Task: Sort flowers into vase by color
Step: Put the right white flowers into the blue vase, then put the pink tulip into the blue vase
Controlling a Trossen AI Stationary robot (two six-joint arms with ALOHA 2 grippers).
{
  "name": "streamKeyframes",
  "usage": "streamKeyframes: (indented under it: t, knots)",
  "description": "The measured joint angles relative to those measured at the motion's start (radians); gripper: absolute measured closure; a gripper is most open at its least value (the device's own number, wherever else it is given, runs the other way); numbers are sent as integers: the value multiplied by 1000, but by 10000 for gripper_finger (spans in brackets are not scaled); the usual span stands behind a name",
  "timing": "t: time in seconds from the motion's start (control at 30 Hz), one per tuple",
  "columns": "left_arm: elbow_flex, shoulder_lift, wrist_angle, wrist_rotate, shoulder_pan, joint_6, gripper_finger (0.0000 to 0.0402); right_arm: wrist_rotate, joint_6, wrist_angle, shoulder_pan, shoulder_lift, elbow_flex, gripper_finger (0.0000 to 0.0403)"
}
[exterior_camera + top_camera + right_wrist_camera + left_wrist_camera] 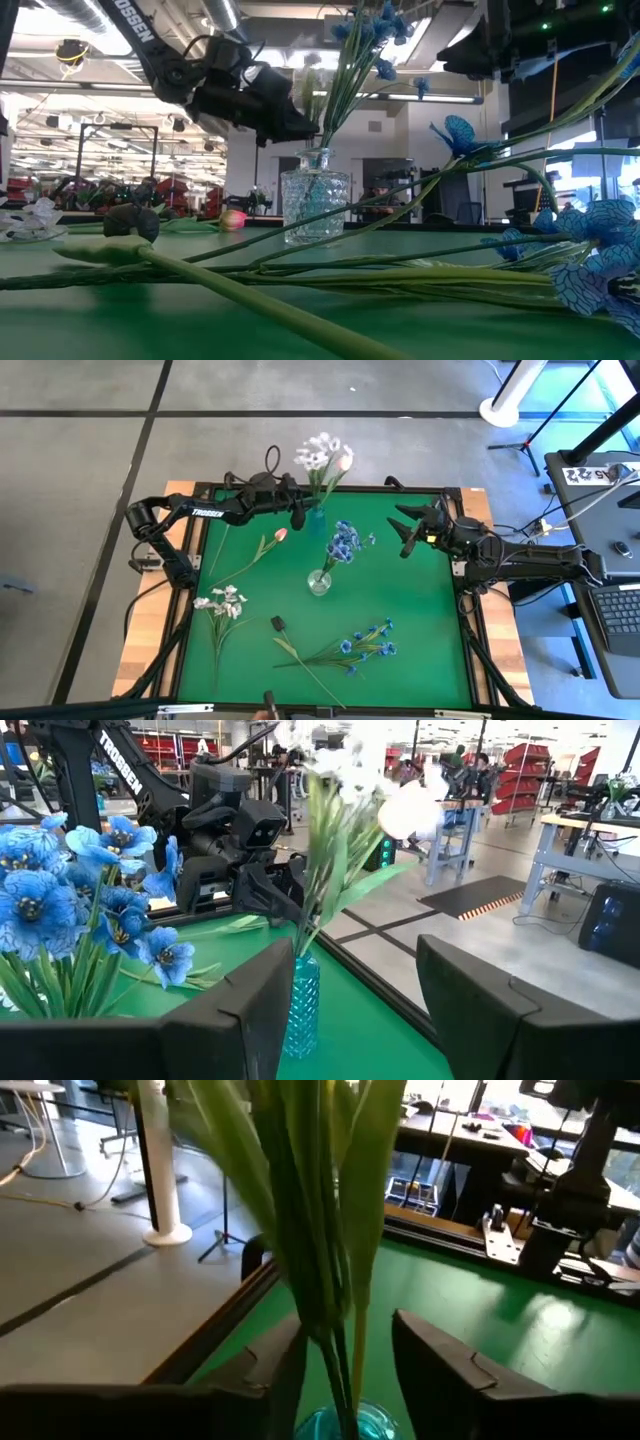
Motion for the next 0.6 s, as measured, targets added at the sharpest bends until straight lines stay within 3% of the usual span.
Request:
streamKeyframes:
  t: [0.2,0.6]
  knots:
    - [0,-14,-37,-6,-18,33,219,0,8,-15,0,0,0,194]
    - [0,-260,-494,-286,-79,157,188,0,23,-31,0,0,0,194]
